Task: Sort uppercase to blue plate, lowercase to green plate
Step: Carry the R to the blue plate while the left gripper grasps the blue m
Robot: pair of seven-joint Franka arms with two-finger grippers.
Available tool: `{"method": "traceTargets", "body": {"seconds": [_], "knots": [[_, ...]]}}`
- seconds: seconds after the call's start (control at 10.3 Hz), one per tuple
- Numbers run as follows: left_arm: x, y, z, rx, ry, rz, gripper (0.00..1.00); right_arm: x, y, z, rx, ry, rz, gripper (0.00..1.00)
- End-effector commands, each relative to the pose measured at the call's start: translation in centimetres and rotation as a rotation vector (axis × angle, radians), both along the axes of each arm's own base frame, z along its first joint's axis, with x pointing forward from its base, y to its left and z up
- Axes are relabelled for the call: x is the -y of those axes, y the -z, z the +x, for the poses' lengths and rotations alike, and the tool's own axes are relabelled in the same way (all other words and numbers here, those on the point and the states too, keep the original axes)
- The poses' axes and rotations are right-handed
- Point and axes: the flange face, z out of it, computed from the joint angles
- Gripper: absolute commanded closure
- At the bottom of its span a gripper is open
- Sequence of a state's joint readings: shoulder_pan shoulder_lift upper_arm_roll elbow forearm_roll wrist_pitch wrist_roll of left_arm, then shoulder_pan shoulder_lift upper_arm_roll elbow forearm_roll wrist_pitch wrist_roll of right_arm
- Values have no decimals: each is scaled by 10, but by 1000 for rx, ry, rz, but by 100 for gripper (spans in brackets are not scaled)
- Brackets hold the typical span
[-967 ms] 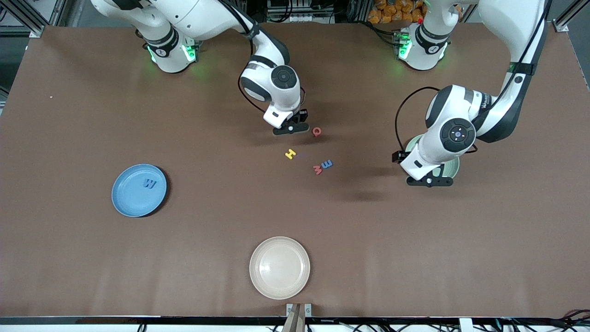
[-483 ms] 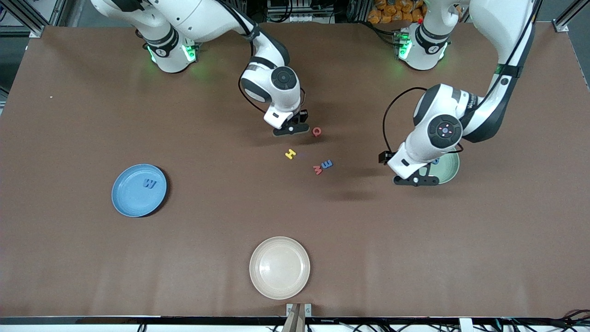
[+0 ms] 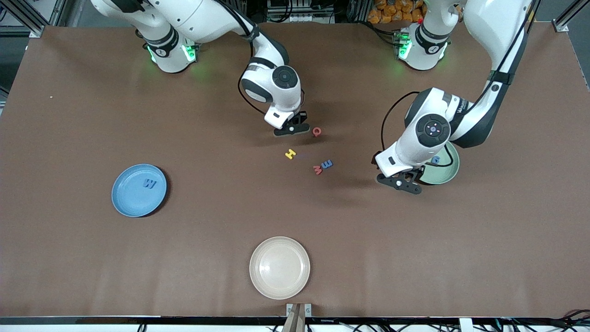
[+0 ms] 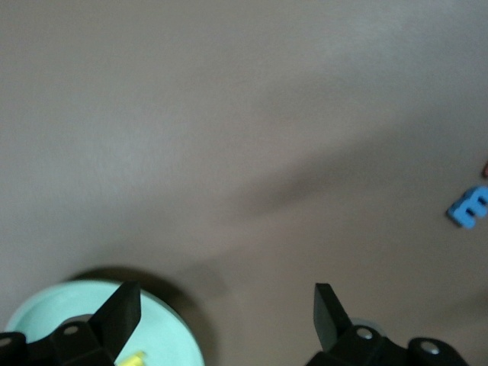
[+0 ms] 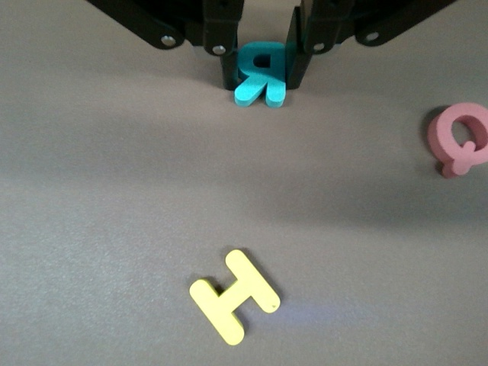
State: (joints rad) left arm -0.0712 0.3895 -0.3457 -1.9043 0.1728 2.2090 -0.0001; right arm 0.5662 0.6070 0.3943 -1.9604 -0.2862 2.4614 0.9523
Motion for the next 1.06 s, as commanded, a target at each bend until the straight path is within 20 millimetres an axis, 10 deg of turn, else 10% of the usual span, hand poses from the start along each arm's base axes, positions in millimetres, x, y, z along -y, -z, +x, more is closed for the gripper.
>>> {"method": "traceTargets", "body": {"seconds": [0.0, 0.48, 0.97], "knots": [[2, -11, 16, 77, 221, -44, 0, 20, -20, 26, 28, 13, -42, 100], [57, 6, 2, 127, 364, -93, 0, 123, -96, 126, 20, 34, -42, 100], [138, 46, -36, 172, 508, -168, 5, 308, -126, 225, -104, 79, -40, 100]]}}
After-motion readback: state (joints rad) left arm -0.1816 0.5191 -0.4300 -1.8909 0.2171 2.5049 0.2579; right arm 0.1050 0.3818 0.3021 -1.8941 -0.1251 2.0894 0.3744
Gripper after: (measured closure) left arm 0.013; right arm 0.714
